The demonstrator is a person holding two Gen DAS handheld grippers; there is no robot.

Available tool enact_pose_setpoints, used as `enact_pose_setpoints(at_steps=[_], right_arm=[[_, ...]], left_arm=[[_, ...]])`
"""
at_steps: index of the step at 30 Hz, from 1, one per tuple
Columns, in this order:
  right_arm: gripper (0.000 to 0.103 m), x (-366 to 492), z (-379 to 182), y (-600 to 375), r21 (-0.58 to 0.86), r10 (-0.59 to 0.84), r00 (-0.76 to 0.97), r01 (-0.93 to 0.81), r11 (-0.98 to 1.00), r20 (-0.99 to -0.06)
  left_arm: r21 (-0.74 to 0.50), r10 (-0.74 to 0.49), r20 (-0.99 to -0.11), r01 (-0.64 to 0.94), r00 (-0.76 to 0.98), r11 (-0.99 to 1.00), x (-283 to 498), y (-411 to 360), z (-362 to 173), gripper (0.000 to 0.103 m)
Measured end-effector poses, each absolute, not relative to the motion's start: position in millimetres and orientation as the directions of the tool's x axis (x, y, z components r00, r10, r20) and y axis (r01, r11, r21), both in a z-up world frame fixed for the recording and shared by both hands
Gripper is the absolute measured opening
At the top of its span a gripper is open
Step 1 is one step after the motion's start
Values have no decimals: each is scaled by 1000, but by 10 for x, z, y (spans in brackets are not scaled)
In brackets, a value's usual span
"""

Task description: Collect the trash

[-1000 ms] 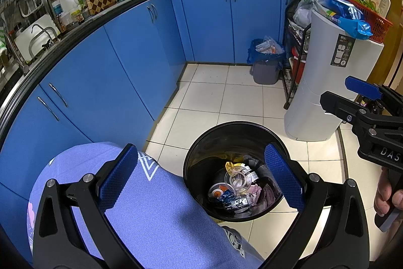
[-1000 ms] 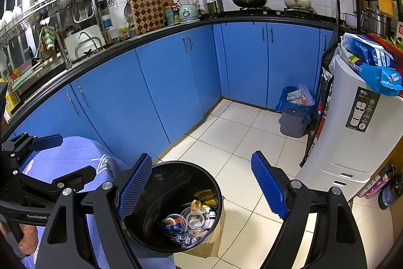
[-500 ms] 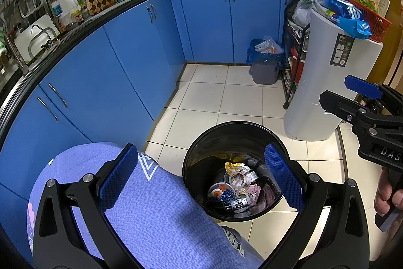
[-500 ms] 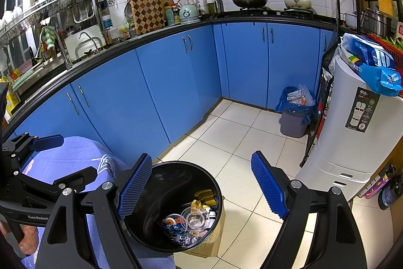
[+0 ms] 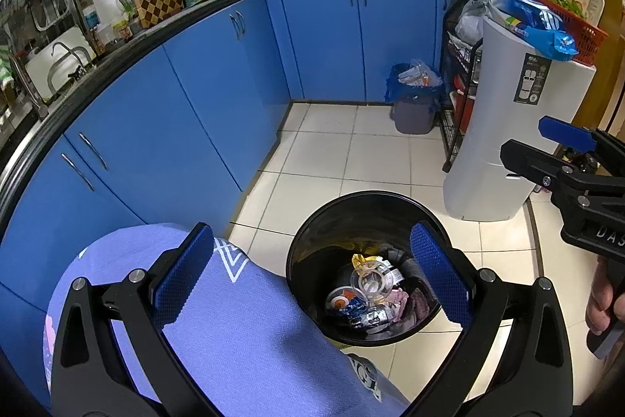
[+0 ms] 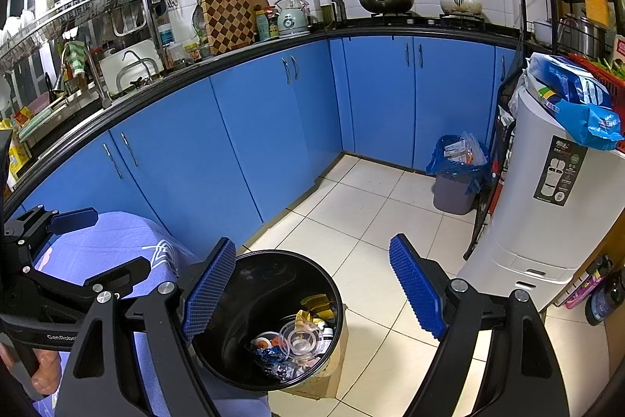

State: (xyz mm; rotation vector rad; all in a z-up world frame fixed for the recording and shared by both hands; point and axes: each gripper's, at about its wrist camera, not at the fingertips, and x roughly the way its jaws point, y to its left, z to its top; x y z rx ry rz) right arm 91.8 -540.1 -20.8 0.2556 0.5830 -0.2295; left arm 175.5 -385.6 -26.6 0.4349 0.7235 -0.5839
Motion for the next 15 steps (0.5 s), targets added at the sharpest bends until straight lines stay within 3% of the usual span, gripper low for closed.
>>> enact_pose_setpoints(at_steps=[15], right_arm=[[79, 908, -197, -5398, 171, -139, 813, 281, 945, -566]], left_arm=[[133, -340, -757, 640, 559, 756, 1776, -3837, -281, 99]])
